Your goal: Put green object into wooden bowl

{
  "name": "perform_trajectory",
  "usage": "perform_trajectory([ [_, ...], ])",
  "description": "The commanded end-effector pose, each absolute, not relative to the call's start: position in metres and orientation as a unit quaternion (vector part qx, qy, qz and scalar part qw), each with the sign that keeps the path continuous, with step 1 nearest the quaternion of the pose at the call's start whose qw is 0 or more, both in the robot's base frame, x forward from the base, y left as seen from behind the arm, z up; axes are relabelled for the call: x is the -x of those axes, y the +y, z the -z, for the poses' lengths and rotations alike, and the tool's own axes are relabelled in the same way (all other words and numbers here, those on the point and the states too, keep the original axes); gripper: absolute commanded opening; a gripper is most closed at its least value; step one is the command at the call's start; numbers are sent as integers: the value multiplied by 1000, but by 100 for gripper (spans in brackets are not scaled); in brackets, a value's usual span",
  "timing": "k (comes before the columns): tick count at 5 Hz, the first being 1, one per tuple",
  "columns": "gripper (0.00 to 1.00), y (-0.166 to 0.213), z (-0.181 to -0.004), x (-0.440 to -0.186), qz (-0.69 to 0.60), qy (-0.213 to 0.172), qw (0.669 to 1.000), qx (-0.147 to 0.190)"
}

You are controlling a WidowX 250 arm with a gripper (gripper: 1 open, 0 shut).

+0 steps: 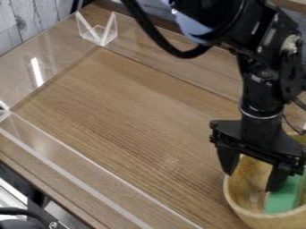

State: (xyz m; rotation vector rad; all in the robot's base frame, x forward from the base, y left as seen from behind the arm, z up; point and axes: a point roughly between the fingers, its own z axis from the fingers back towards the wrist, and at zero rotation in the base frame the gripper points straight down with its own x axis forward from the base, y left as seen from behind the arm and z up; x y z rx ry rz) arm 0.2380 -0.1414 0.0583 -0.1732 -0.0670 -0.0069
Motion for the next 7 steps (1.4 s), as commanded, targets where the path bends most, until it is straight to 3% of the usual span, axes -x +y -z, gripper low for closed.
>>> perform_trajectory([
  [1, 100, -144, -84, -245, -3, -62, 993, 98],
  [4, 100, -148, -128, -264, -40, -96, 989, 106],
  [7, 100, -140, -117, -264, -80, -107, 986, 103],
])
